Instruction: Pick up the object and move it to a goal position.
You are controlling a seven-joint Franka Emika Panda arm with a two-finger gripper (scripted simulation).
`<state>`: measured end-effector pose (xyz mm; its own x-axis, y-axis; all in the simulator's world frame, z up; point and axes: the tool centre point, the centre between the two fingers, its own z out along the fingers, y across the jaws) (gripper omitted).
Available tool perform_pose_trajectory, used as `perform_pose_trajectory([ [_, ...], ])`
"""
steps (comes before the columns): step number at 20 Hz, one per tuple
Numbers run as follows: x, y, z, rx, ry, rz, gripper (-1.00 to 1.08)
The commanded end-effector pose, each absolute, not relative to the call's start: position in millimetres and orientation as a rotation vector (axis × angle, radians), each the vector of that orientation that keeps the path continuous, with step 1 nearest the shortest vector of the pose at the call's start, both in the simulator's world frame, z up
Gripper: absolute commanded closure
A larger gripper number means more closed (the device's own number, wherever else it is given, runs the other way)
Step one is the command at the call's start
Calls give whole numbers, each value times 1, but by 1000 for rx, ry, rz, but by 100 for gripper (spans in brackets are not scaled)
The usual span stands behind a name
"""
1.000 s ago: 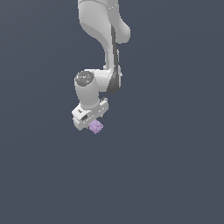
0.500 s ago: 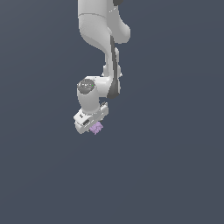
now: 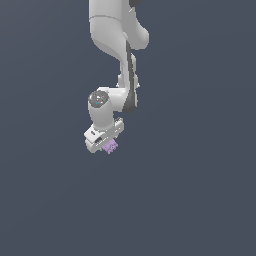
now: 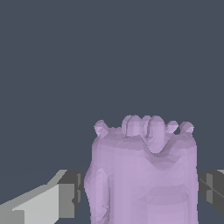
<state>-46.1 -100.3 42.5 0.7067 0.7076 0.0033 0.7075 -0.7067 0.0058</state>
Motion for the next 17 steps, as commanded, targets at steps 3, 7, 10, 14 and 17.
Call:
perform_pose_trajectory([
  [3,-46,-100,43,2898,1202,8,108],
  [7,-47,-89,49,2898,1203,6,108],
  [10,-47,-73,58,2899,1204,3,108],
  [14,-48,-56,68,2900,1205,0,108],
  [17,-47,-53,70,2901,1206,0,108],
])
